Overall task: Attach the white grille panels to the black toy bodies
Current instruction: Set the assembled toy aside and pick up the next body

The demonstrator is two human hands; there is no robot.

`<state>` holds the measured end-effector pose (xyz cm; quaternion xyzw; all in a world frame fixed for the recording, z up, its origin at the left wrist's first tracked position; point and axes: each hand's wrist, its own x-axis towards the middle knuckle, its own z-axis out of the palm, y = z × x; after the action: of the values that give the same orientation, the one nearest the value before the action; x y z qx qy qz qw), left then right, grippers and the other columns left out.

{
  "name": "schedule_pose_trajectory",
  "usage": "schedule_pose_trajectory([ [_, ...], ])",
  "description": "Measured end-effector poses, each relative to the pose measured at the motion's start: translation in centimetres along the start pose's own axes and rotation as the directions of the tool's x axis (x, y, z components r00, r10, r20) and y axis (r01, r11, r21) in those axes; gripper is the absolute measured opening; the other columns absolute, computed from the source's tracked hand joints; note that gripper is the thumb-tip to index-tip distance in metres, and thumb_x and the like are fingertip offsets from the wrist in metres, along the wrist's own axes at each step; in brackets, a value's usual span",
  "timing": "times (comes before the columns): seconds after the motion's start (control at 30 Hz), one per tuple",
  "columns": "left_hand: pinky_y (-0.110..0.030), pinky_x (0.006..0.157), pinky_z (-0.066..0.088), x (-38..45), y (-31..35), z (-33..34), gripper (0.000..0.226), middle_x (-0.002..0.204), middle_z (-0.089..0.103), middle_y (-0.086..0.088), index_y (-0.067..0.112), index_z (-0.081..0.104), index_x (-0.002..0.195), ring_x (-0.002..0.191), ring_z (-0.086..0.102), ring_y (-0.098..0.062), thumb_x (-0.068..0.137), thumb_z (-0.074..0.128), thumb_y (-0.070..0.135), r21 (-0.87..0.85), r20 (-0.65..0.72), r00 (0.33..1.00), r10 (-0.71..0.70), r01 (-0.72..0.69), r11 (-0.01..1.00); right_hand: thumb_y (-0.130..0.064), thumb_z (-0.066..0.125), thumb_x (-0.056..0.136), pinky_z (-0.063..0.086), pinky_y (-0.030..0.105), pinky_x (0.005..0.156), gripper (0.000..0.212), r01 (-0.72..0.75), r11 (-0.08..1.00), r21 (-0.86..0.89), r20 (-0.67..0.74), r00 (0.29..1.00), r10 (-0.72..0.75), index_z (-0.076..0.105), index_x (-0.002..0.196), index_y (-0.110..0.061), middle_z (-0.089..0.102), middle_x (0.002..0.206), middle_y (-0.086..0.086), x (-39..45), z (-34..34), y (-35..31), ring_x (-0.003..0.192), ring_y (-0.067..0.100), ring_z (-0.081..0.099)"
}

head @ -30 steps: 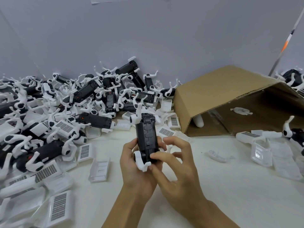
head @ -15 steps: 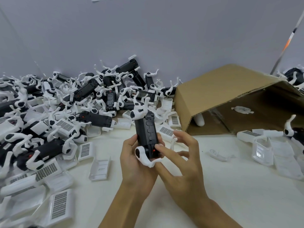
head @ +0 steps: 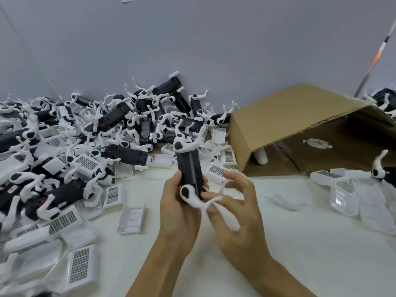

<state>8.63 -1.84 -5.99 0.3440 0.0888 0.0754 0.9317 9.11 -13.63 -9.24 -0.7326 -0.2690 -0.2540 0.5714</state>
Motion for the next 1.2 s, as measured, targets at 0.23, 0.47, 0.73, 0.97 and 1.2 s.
schedule_pose_trajectory([
  [0.23,-0.023,0.064,0.055,-0.1,0.7,0.2,0.062,0.094,0.075,-0.008,0.022,0.053,0.126,0.078,0.071,-0.016,0.074,0.085,0.032,0.325,0.042,0.967,0.252,-0.252,0.912,-0.034,0.039,0.093,0.049,0.03,0.099,0.04,-0.467,0.786,0.404,0.073,0.874,0.481,0.073,0.112,-0.027,0.074,0.114,-0.015,1.1,-0.5,0.9,0.114,0.003,0.065],
  [0.47,-0.02,0.059,0.049,-0.6,1.2,0.3,0.016,0.068,0.06,0.013,0.031,0.075,0.09,0.066,0.056,-0.003,0.088,0.071,0.046,0.713,0.23,0.916,0.329,-0.389,0.584,-0.054,0.06,0.089,0.055,0.024,0.083,0.036,-0.513,0.741,0.433,0.199,0.856,0.477,0.078,0.109,-0.03,0.078,0.107,-0.002,1.6,-0.8,1.0,0.104,0.012,0.07],
  [0.73,-0.043,0.1,0.03,0.2,5.1,-3.8,0.043,0.133,0.048,-0.005,0.025,0.056,0.125,0.13,0.033,-0.03,0.088,0.066,0.044,0.906,-0.161,0.773,0.613,0.362,-0.218,-0.036,0.074,0.073,0.057,0.016,0.068,0.047,-0.536,0.603,0.591,0.117,0.796,0.593,0.074,0.118,-0.02,0.08,0.099,0.001,2.0,-0.8,1.7,0.087,0.014,0.077],
  [0.97,-0.027,0.08,0.047,0.3,4.5,-4.3,0.049,0.122,0.056,-0.002,0.029,0.044,0.138,0.105,0.058,-0.018,0.094,0.066,0.019,0.998,-0.058,0.864,0.5,0.03,0.064,-0.036,0.069,0.086,0.058,0.02,0.078,0.04,-0.561,0.569,0.601,0.137,0.774,0.618,0.071,0.125,-0.026,0.077,0.11,-0.006,2.0,-0.8,2.1,0.101,0.009,0.073],
  [1.2,-0.037,0.074,0.062,-0.7,1.9,0.6,0.022,0.104,0.073,-0.025,0.005,0.073,0.092,0.101,0.072,-0.037,0.085,0.065,0.024,0.24,0.039,0.981,0.188,-0.192,0.951,-0.015,0.059,0.098,0.058,0.021,0.085,0.037,-0.56,0.585,0.587,0.181,0.795,0.579,0.064,0.133,-0.026,0.076,0.116,-0.007,1.9,-0.7,1.9,0.111,0.006,0.069],
])
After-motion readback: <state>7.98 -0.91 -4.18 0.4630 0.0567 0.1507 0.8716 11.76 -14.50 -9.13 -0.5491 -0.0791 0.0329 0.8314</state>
